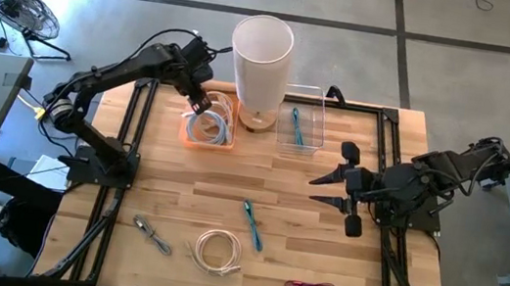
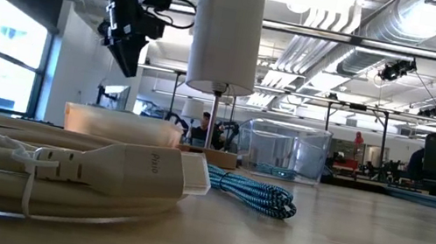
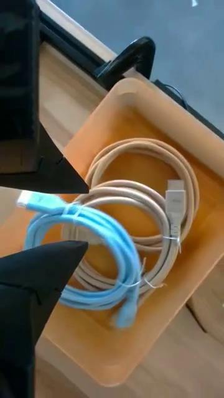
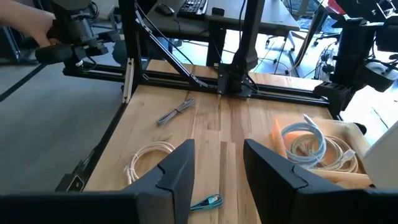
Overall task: Pick & Place USB Port
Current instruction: Put the black and white charger cable into the transparent bin
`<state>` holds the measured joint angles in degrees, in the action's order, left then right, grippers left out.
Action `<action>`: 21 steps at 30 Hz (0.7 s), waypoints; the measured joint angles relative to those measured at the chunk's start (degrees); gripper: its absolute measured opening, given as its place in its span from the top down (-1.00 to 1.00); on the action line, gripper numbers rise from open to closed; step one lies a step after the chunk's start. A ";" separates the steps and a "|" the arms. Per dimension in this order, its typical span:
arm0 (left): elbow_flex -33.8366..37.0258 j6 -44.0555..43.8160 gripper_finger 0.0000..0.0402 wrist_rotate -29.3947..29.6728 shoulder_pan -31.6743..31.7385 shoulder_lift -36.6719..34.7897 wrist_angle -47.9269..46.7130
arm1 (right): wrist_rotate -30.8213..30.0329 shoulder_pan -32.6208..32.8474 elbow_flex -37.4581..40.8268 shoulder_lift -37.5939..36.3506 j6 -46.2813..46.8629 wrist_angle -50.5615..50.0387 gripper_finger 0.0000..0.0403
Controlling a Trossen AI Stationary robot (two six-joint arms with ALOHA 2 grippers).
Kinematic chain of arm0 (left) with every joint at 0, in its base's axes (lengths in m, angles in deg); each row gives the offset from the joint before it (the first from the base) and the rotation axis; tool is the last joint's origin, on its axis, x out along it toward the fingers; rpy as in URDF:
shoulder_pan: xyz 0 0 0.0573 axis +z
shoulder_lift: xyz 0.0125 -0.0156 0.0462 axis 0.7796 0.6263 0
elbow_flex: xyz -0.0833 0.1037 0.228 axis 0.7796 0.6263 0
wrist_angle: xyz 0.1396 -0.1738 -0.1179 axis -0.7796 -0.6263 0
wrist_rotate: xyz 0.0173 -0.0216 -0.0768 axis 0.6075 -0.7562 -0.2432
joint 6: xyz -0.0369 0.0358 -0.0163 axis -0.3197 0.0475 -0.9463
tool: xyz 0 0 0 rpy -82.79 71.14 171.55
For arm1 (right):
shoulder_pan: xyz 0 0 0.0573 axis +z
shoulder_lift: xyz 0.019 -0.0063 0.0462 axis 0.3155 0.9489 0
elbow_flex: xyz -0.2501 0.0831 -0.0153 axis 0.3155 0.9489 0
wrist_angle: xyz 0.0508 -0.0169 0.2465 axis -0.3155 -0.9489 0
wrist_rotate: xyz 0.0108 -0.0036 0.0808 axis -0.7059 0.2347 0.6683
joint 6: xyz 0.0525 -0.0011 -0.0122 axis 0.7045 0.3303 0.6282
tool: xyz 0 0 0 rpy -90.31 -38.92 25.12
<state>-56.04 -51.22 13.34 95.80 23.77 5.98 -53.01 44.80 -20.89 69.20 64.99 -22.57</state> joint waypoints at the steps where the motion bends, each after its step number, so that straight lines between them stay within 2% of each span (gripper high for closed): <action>1: 0.00 0.90 0.36 -0.42 0.02 -0.04 -0.24 | 0.01 0.00 -0.02 0.00 0.03 0.04 0.36; 6: -0.02 13.99 0.36 -7.45 -1.41 -1.94 -4.90 | 0.01 0.00 -0.02 0.00 -0.13 0.27 0.36; 13: -0.07 29.13 0.36 -8.58 -10.15 -9.57 -19.92 | 0.02 0.00 -0.02 0.00 -2.97 0.25 0.36; 16: -0.07 30.37 0.36 -7.33 -15.95 -13.70 -25.41 | -0.59 0.00 -0.02 0.00 -4.51 0.25 0.36; 18: -0.07 27.58 0.36 -4.70 -19.31 -16.30 -27.53 | -1.43 -0.14 -0.02 0.00 -5.81 0.25 0.36; 21: -0.07 23.62 0.36 -4.19 -24.34 -20.36 -29.22 | -2.35 -0.20 -0.02 0.00 -7.36 0.25 0.36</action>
<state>-56.11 -27.60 9.16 71.46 3.41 -23.24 -55.36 44.61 -20.91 69.20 57.63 -22.32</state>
